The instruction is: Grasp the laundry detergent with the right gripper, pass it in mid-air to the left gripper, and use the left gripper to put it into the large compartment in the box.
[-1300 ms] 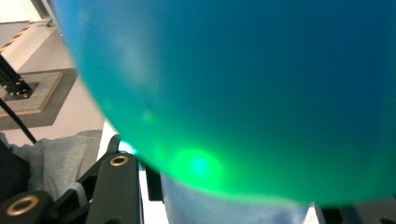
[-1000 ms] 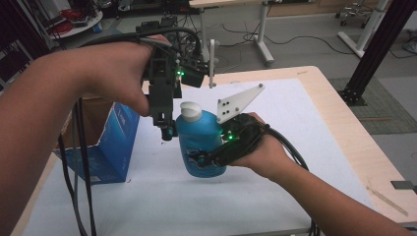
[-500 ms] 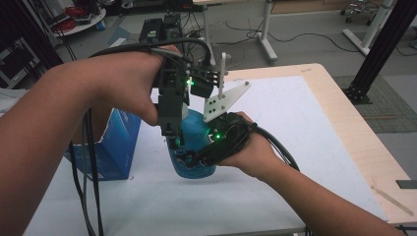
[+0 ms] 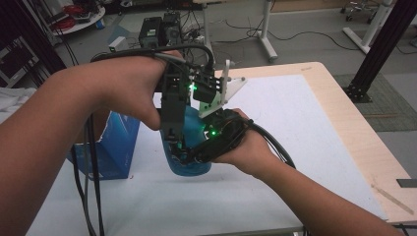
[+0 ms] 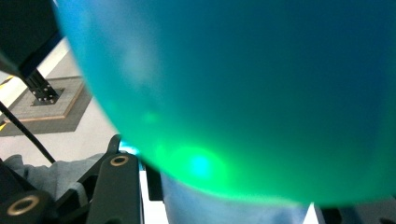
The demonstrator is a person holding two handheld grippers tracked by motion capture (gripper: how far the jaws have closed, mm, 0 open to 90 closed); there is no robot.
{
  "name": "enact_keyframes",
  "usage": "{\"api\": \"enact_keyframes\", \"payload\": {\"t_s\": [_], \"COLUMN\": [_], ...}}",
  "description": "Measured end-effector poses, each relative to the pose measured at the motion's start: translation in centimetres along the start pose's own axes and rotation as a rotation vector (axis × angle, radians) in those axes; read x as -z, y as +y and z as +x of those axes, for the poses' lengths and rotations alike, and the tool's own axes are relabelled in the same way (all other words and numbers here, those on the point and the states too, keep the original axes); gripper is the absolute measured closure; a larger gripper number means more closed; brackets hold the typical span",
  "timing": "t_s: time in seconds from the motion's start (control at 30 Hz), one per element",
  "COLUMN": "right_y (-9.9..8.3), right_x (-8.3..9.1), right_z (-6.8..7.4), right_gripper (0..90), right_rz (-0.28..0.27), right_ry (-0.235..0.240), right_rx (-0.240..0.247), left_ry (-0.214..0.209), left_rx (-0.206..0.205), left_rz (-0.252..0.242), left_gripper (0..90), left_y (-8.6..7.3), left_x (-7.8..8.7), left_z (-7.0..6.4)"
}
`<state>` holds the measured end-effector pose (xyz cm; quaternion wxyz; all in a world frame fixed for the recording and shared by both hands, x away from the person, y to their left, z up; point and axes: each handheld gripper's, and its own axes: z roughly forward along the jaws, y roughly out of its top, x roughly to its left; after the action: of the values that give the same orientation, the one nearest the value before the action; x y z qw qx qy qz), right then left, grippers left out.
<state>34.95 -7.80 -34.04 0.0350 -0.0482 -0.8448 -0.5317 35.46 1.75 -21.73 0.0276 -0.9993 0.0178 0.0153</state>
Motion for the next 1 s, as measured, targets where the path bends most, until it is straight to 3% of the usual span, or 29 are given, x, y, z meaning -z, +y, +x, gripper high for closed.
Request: {"api": "enact_keyframes", "payload": {"t_s": [0.3, 0.33, 0.47, 1.0], "right_y": [-0.02, -0.01, 0.00, 0.15], "right_x": [0.04, 0.05, -0.03, -0.11], "right_z": [-0.09, -0.10, -0.09, -0.07], "right_gripper": [46.5, 46.5, 46.5, 46.6], "right_rz": [-0.001, 0.000, 0.000, -0.001], "right_ry": [0.002, -0.002, -0.004, -0.001], "right_rx": [-0.006, -0.004, -0.003, -0.006], "left_ry": [0.021, 0.028, 0.028, 0.039], "left_rx": [0.009, 0.010, 0.012, 0.018], "left_rz": [0.006, 0.003, 0.004, 0.015], "left_gripper": [2.2, 6.7, 9.6, 17.2], "left_y": [-0.07, -0.11, -0.12, -0.20], "left_x": [-0.16, -0.18, -0.22, -0.41], "left_z": [0.08, 0.12, 0.16, 0.30]}}
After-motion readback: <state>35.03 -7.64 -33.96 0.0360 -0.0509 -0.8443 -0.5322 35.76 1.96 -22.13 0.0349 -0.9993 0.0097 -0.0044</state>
